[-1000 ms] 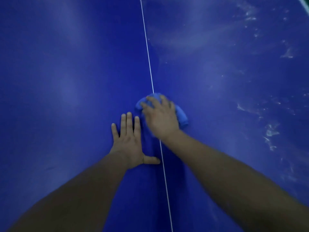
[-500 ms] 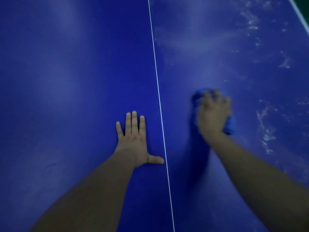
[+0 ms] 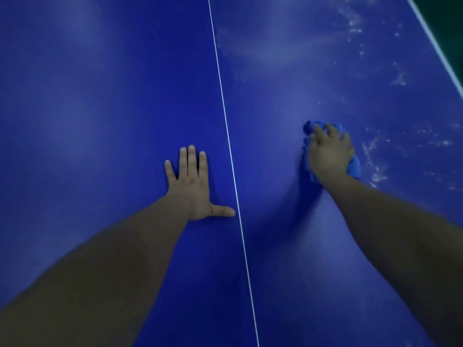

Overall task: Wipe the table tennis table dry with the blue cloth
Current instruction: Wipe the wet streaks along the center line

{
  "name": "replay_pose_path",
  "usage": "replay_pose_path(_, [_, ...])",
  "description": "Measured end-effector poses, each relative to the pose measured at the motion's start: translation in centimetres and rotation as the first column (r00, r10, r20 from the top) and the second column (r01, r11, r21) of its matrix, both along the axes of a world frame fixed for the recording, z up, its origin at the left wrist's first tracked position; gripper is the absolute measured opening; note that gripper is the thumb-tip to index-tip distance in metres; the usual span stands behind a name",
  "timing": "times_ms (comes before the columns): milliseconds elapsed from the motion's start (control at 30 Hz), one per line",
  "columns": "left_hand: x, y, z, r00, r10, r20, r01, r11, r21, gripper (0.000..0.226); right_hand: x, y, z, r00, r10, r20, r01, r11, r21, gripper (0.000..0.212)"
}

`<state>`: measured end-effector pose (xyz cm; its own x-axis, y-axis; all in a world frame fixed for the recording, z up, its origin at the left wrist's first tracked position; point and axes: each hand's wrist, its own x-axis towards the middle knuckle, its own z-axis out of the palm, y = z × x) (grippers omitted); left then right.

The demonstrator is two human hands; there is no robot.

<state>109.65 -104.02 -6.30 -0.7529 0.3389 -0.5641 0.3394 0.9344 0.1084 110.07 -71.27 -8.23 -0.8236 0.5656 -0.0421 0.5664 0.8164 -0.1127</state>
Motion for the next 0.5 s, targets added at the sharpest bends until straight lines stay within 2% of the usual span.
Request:
replay_pose_path(100, [0.5,-1.2,0.2,0.999,0.034,0.001,-0.034,0.988,0.152,0.149,2.5,-7.5,0.3,0.932,0.361,-0.026,-0.361,0.932,0.023,0.051])
replay_pose_path(167, [2.0,-2.5,0.2,0.996,0.031,-0.086,-0.005,0.958,0.286,0.129,7.0,-12.6,-0.1,0.811,0.583,-0.047,-0.583,0.812,0.006,0.045])
replay_pose_path(233, [5.1,-3.6,-0.1,0.976,-0.017,-0.215,0.094,0.931,0.352,0.106,14.9,-15.9,-0.1,0.66,0.75,-0.051,-0.751,0.658,-0.045,0.039])
replay_pose_path(333, [11.1,-4.2,-0.8,0.957,-0.075,-0.279,0.184,0.903,0.389,0.084,27.6,-16.3,0.0,0.423,0.905,-0.037,-0.899,0.414,-0.145,0.037])
replay_pose_path(400, [14.9,-4.1,-1.1,0.956,-0.117,-0.27,0.218,0.897,0.384,0.075,30.8,-13.3,-0.3,0.321,0.947,-0.027,-0.94,0.315,-0.128,0.037])
replay_pose_path(433, [16.8,-4.0,-1.2,0.954,-0.132,-0.268,0.23,0.896,0.379,0.072,30.3,-11.3,-0.4,0.318,0.948,-0.023,-0.944,0.314,-0.103,0.037])
replay_pose_path(467, [18.4,-3.9,-1.3,0.953,-0.141,-0.268,0.239,0.895,0.378,0.07,28.8,-9.4,-0.6,0.359,0.933,-0.028,-0.932,0.357,-0.059,0.037])
replay_pose_path(500, [19.7,-3.7,-1.3,0.955,-0.149,-0.256,0.241,0.894,0.378,0.068,26.3,-7.5,-0.7,0.454,0.89,-0.032,-0.891,0.454,-0.015,0.037])
